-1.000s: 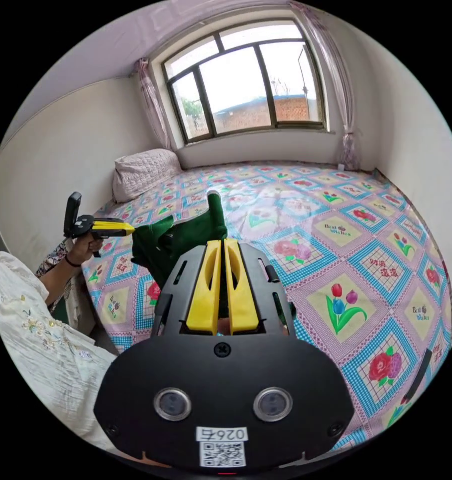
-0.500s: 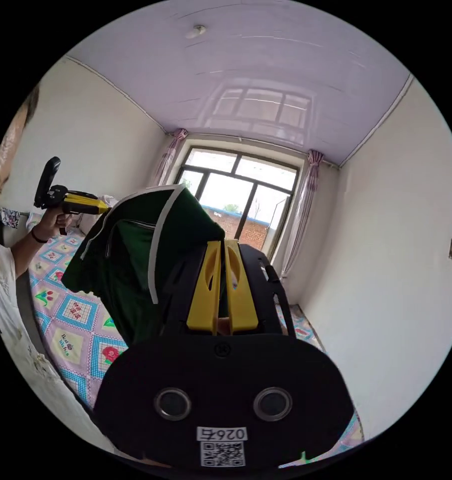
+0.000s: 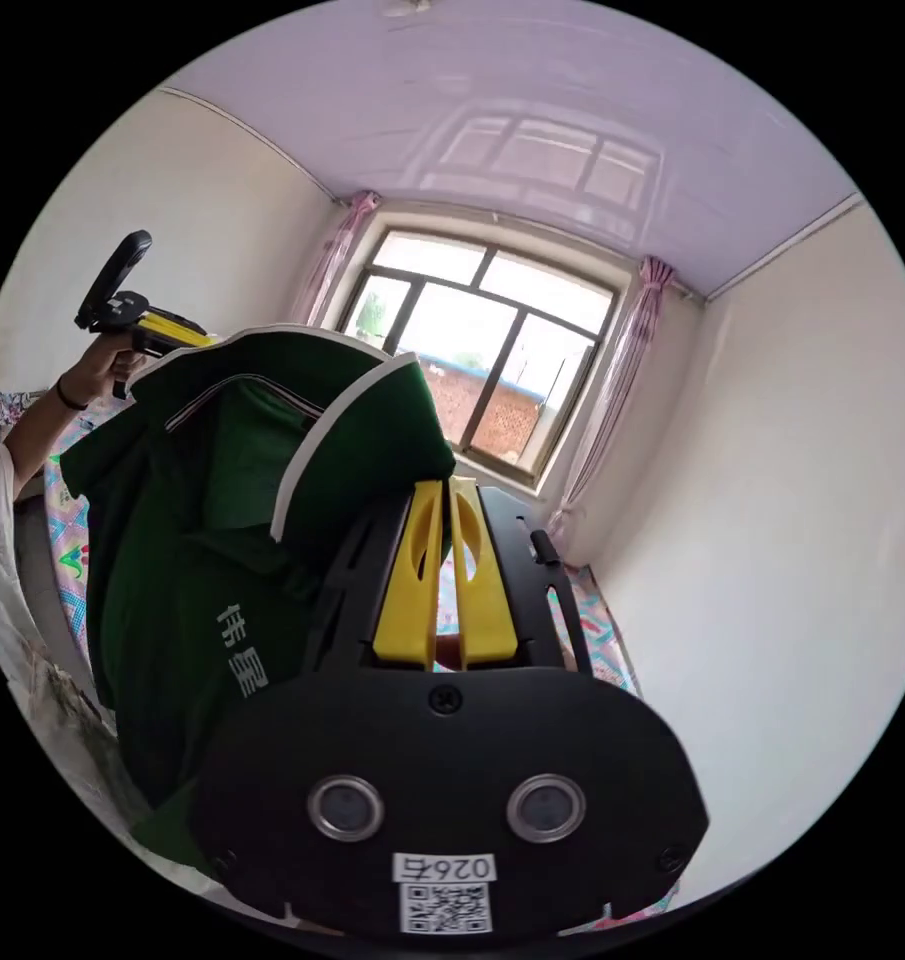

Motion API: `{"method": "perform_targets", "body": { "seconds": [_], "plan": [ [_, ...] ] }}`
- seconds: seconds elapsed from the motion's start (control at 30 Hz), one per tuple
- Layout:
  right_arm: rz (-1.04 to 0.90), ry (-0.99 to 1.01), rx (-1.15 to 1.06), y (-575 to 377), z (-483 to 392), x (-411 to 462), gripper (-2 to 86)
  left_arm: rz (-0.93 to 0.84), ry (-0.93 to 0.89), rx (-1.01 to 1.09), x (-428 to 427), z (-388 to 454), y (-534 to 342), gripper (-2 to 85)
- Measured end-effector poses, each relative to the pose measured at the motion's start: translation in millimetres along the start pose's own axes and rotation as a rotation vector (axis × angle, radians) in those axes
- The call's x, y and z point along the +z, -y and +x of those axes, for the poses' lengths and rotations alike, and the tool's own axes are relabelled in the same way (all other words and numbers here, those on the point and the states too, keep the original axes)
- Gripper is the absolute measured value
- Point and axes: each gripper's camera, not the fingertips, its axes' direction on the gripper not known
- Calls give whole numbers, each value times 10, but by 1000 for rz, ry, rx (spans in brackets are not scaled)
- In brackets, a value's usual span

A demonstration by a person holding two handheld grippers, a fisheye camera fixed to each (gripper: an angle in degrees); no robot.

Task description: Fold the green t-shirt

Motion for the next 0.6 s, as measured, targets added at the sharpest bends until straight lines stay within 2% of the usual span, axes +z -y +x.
{"method": "perform_targets", "body": {
  "seconds": [0.27, 0.47, 0.6],
  "plan": [
    [-450, 138, 59, -1165, -1, 2807, -16, -341, -158, -201, 3226, -321, -619, -6],
    [-643, 180, 131, -1529, 139, 4475, -15, -501, -177, -285, 4849, -582, -689, -6],
    [-722, 171, 133, -1515, 264, 5256, -15, -576, -177, -303, 5532, -786, -543, -6]
  ]
}}
